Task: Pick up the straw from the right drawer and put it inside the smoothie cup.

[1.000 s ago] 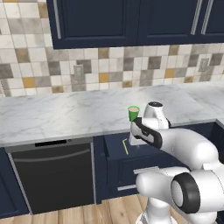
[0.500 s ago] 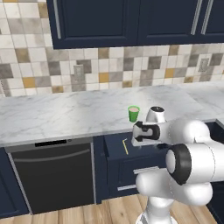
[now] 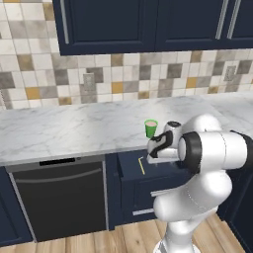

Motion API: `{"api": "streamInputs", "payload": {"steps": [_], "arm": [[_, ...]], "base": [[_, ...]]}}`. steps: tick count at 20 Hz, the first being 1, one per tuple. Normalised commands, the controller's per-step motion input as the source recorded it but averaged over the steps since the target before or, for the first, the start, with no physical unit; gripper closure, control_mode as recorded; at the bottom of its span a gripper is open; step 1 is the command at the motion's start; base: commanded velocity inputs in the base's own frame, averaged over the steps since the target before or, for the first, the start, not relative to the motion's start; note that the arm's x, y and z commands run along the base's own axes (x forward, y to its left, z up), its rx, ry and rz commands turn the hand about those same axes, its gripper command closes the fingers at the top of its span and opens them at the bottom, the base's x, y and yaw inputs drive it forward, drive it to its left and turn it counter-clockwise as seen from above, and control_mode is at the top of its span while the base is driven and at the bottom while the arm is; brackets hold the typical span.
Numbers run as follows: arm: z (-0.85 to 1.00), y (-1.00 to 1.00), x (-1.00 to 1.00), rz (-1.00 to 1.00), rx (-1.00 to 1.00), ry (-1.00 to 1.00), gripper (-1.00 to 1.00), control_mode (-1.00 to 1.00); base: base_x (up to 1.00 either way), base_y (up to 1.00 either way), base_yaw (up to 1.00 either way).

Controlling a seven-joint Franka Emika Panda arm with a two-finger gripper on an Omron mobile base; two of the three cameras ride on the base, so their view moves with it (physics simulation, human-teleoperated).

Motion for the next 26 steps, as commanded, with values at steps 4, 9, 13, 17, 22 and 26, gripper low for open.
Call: {"api": "streamInputs", "payload": {"steps": [4, 9, 13, 17, 22, 26], "arm": [[-0.38, 0.00, 0.25, 0.00, 0.00, 0.00, -1.00, -1.00], [-0.34, 0.00, 0.27, 0.00, 0.00, 0.00, -1.00, -1.00], [-0.28, 0.00, 0.33, 0.00, 0.00, 0.00, -1.00, -1.00], [-0.38, 0.00, 0.26, 0.00, 0.00, 0.00, -1.00, -1.00], [-0.43, 0.00, 0.10, 0.00, 0.00, 0.00, -1.00, -1.00], [-0.37, 0.00, 0.00, 0.00, 0.00, 0.05, -1.00, -1.00]], "base": [[0.00, 0.00, 0.00], [0.00, 0.00, 0.00], [0.00, 0.00, 0.00], [0.00, 0.00, 0.00], [0.00, 0.00, 0.00], [0.00, 0.00, 0.00]]}}
